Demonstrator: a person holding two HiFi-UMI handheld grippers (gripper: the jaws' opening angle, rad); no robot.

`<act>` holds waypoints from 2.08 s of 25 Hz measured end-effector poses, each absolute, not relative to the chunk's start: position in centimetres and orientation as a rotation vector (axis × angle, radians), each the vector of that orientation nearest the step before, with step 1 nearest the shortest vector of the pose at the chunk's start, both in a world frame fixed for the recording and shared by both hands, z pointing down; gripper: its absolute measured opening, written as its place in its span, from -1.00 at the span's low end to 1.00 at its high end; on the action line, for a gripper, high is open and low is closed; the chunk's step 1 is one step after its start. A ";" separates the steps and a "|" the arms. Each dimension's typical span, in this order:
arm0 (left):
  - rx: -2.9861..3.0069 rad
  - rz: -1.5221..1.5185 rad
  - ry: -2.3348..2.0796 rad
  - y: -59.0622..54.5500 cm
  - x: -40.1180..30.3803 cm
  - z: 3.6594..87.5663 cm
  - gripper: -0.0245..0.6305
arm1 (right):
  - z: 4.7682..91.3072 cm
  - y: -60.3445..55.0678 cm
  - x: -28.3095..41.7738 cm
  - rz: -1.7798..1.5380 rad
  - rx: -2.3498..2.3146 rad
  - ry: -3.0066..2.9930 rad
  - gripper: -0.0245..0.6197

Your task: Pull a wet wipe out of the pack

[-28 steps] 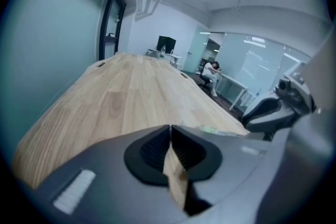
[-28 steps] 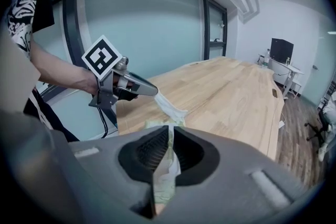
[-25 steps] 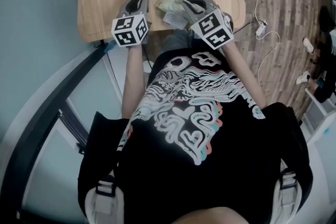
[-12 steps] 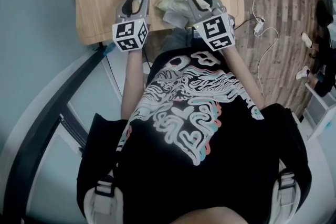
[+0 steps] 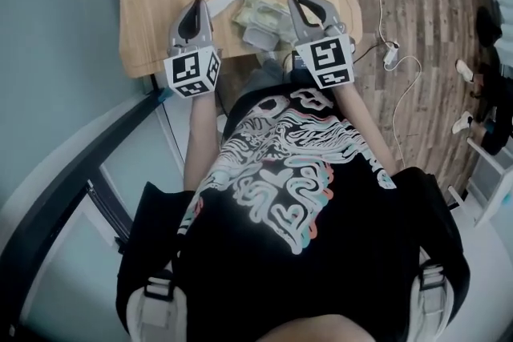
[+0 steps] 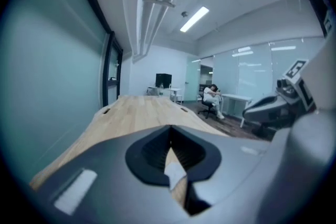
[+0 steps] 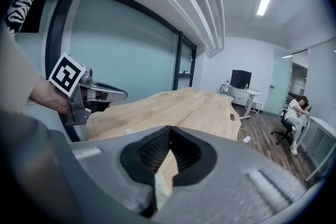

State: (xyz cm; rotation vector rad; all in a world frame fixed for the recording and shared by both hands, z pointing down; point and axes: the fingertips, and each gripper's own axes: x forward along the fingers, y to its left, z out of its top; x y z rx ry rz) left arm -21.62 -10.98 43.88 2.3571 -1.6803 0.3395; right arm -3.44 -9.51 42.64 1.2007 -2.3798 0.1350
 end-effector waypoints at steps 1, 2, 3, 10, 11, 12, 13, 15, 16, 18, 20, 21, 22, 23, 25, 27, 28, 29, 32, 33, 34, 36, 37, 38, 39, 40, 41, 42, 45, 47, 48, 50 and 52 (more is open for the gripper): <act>2.356 0.312 -1.666 -10.7 -21.2 43.3 -0.96 | 42.1 -9.2 -3.3 0.133 1.196 -2.398 -0.93; 2.357 0.301 -1.644 -10.4 -20.6 42.8 -0.96 | 41.6 -8.8 -3.1 0.141 1.185 -2.422 -0.93; 2.363 0.309 -1.620 -10.0 -19.8 42.4 -0.96 | 41.3 -8.4 -2.9 0.161 1.174 -2.447 -0.93; 2.477 0.412 -1.602 -6.6 -14.7 39.4 -0.96 | 38.8 -5.8 0.9 0.241 1.280 -2.554 -0.93; 2.483 0.410 -1.612 -6.1 -14.2 39.1 -0.96 | 38.4 -5.5 1.4 0.248 1.304 -2.573 -0.93; 2.485 0.408 -1.621 -5.4 -13.8 38.8 -0.96 | 38.1 -5.0 1.8 0.252 1.313 -2.583 -0.93; 2.485 0.410 -1.631 -4.7 -13.4 38.5 -0.96 | 38.0 -4.4 2.1 0.243 1.309 -2.583 -0.93; 2.483 0.421 -1.654 -3.5 -12.8 38.2 -0.96 | 37.8 -3.4 2.4 0.202 1.284 -2.581 -0.93; 2.480 0.426 -1.661 -2.9 -12.5 38.1 -0.96 | 37.6 -2.9 2.5 0.182 1.277 -2.583 -0.93; 2.473 0.429 -1.663 -1.8 -12.0 38.3 -0.96 | 37.1 -2.1 2.9 0.151 1.286 -2.591 -0.93; 2.472 0.426 -1.660 -0.8 -11.5 38.4 -0.96 | 36.6 -1.4 3.2 0.121 1.308 -2.603 -0.93; 2.472 0.421 -1.658 -0.3 -11.3 38.4 -0.96 | 36.3 -1.1 3.3 0.112 1.315 -2.615 -0.93; 2.471 0.413 -1.657 -0.1 -11.2 38.3 -0.96 | 36.0 -1.0 3.3 0.106 1.322 -2.630 -0.93; 2.471 0.404 -1.658 0.0 -11.2 38.2 -0.96 | 35.7 -1.0 3.4 0.101 1.330 -2.645 -0.93; 2.474 0.399 -1.669 -0.1 -11.0 37.9 -0.96 | 35.1 -1.3 3.7 0.095 1.345 -2.662 -0.93; 2.473 0.399 -1.684 -0.4 -10.9 37.5 -0.96 | 34.8 -1.4 3.9 0.083 1.346 -2.653 -0.93; 2.471 0.392 -1.691 -0.6 -10.9 37.3 -0.96 | 34.7 -1.4 3.8 0.066 1.340 -2.642 -0.93; 2.472 0.374 -1.696 -0.9 -10.9 36.9 -0.96 | 34.6 -1.6 3.7 0.043 1.332 -2.632 -0.93; 2.473 0.292 -1.695 -2.4 -10.4 35.4 -0.96 | 34.2 -2.3 3.5 -0.020 1.306 -2.615 -0.93; 2.480 0.294 -1.692 -2.6 -10.1 35.2 -0.96 | 34.2 -2.4 3.4 -0.028 1.300 -2.613 -0.93; 2.493 0.310 -1.690 -2.7 -9.8 35.0 -0.96 | 34.2 -2.4 3.3 -0.027 1.296 -2.613 -0.93; 2.511 0.346 -1.686 -2.6 -9.4 35.2 -0.96 | 34.3 -2.5 3.3 -0.011 1.292 -2.617 -0.93; 2.510 0.357 -1.684 -2.6 -9.3 35.5 -0.96 | 34.3 -2.6 3.4 -0.006 1.294 -2.617 -0.93; 2.506 0.363 -1.680 -2.5 -9.2 35.8 -0.96 | 34.3 -2.7 3.4 -0.006 1.299 -2.617 -0.93; 2.502 0.365 -1.675 -2.5 -9.2 36.1 -0.96 | 34.3 -2.8 3.5 -0.011 1.307 -2.616 -0.93; 2.499 0.363 -1.669 -2.4 -9.3 36.3 -0.96 | 34.2 -2.9 3.5 -0.018 1.316 -2.615 -0.93; 2.496 0.355 -1.664 -2.4 -9.3 36.4 -0.96 | 34.2 -2.9 3.6 -0.025 1.325 -2.614 -0.93; 2.491 0.342 -1.663 -2.3 -9.3 36.4 -0.96 | 34.2 -2.9 3.6 -0.031 1.330 -2.613 -0.93; 2.479 0.304 -1.674 -2.3 -9.7 36.2 -0.96 | 34.3 -2.9 3.5 -0.039 1.325 -2.614 -0.93; 2.478 0.307 -1.684 -2.4 -9.8 36.1 -0.96 | 34.6 -2.9 3.4 -0.029 1.316 -2.617 -0.93; 2.478 0.311 -1.689 -2.4 -9.8 36.1 -0.96 | 34.8 -2.9 3.5 -0.023 1.313 -2.616 -0.93; 2.478 0.324 -1.697 -2.3 -9.8 36.1 -0.96 | 34.9 -3.0 3.6 -0.014 1.312 -2.614 -0.93; 2.478 0.333 -1.705 -2.1 -9.9 36.1 -0.96 | 34.8 -3.0 3.6 -0.012 1.315 -2.616 -0.93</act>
